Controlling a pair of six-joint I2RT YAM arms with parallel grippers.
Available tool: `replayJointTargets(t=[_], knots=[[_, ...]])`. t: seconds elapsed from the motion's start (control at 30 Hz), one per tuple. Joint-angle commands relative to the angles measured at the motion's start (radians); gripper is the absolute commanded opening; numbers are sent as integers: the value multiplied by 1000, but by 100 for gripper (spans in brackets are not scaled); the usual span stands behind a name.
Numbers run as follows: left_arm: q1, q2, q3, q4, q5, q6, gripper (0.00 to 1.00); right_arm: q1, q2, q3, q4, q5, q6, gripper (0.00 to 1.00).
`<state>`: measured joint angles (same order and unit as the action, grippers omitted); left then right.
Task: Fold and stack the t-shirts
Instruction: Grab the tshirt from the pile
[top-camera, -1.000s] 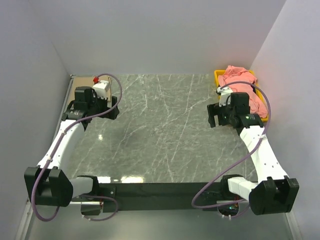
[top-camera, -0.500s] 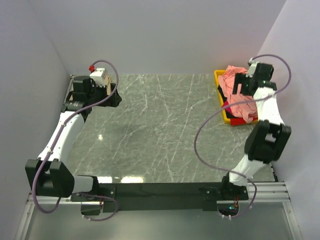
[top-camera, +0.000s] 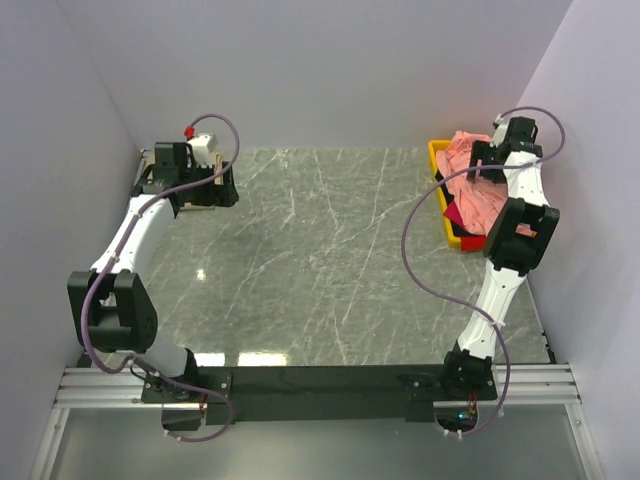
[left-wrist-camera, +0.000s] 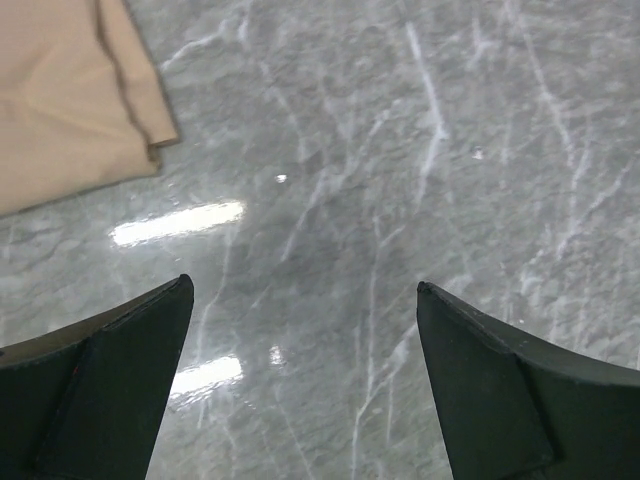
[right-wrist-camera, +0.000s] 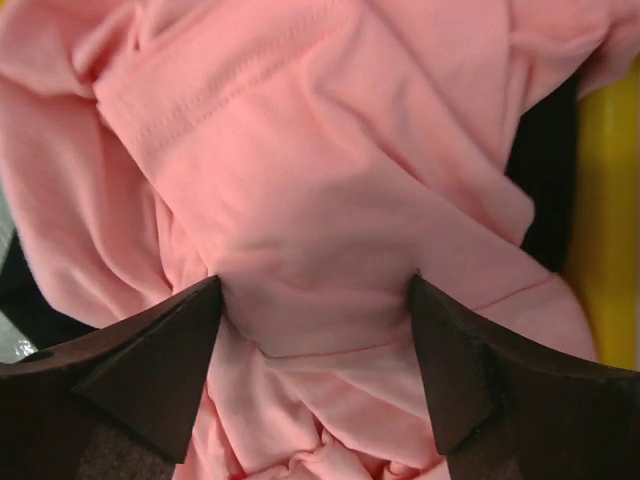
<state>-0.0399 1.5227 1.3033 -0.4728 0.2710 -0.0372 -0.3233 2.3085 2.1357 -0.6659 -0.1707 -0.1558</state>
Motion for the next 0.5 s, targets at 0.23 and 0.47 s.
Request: replayJointTargets(t=[0.23, 0.47], knots=[[117, 79, 175, -121, 40, 11, 99, -13, -55, 0, -40, 2, -4, 10], [123, -27, 78, -61, 89, 26, 99, -11, -354, -97, -80, -56, 42, 0]])
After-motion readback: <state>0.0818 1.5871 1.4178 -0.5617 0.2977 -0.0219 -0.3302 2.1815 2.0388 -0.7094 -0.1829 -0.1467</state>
